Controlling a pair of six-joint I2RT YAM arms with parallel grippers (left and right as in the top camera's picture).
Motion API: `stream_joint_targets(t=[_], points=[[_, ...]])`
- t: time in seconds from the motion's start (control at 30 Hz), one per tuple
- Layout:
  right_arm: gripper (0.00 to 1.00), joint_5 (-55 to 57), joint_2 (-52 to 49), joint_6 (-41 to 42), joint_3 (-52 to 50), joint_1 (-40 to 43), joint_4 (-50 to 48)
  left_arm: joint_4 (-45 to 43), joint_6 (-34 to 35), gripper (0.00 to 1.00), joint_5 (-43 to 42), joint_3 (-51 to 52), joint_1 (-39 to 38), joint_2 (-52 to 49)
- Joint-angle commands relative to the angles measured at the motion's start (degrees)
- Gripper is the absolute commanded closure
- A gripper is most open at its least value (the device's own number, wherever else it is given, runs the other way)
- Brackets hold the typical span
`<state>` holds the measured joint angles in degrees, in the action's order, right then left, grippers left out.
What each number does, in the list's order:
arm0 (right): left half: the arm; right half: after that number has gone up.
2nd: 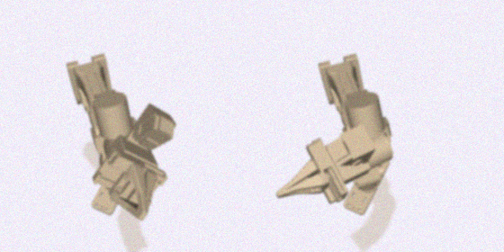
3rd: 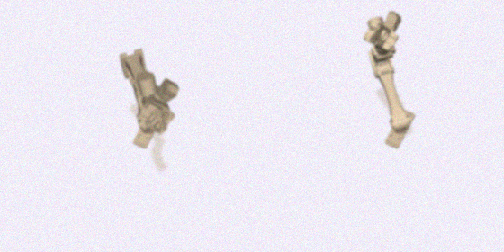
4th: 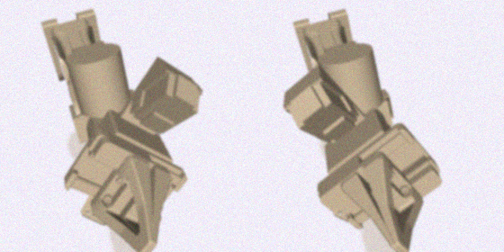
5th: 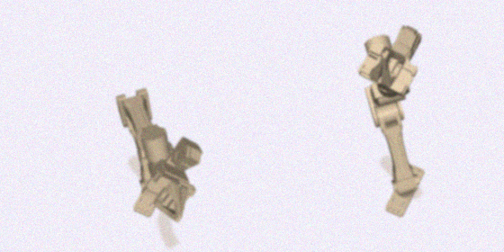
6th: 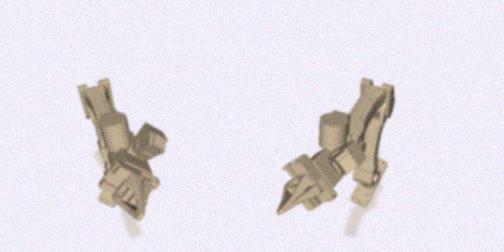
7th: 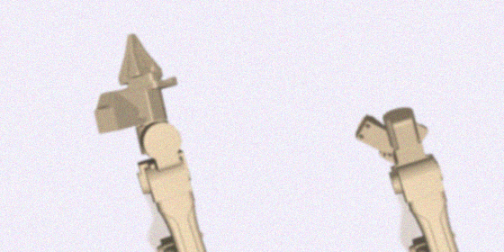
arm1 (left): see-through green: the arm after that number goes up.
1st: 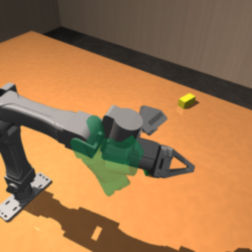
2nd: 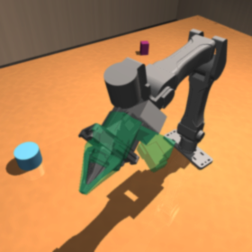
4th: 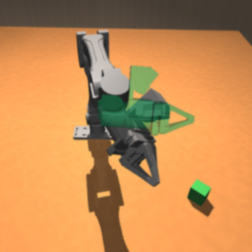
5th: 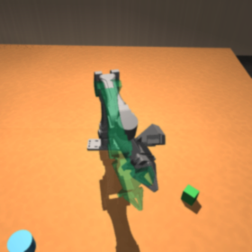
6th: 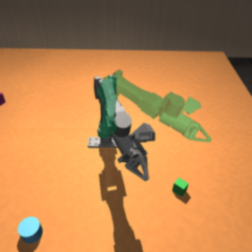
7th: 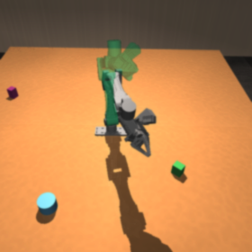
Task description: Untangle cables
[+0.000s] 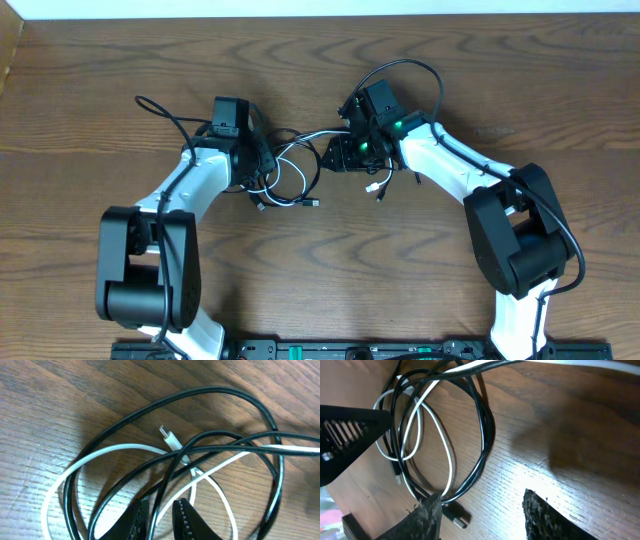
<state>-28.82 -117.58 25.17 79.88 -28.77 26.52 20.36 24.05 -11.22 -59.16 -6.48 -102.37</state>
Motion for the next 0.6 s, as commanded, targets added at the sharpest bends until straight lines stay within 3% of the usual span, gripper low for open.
stream_joint_targets(t=[0.0,0.23,0.4,0.57], points=[[0.51,0.44,1.2,-1.29,0.26,-0.24,0.04,-0.79,0.35,0.78,1.84,-0.7,0.02,-3.39],[0.51,1.97,1.2,-1.29,0.26,-0.31,0.04,-1.99,2.19,0.78,-0.63,-0.72,0.04,-5.62],[0.51,2.49,1.2,-1.68,0.26,-0.31,0.07,-2.05,1.36,0.91,-6.71,-0.87,0.72,-3.13],[0.53,2.58,1.2,-1.73,0.26,-0.13,-0.42,-1.7,-0.66,0.92,-9.44,-0.87,2.49,1.6]])
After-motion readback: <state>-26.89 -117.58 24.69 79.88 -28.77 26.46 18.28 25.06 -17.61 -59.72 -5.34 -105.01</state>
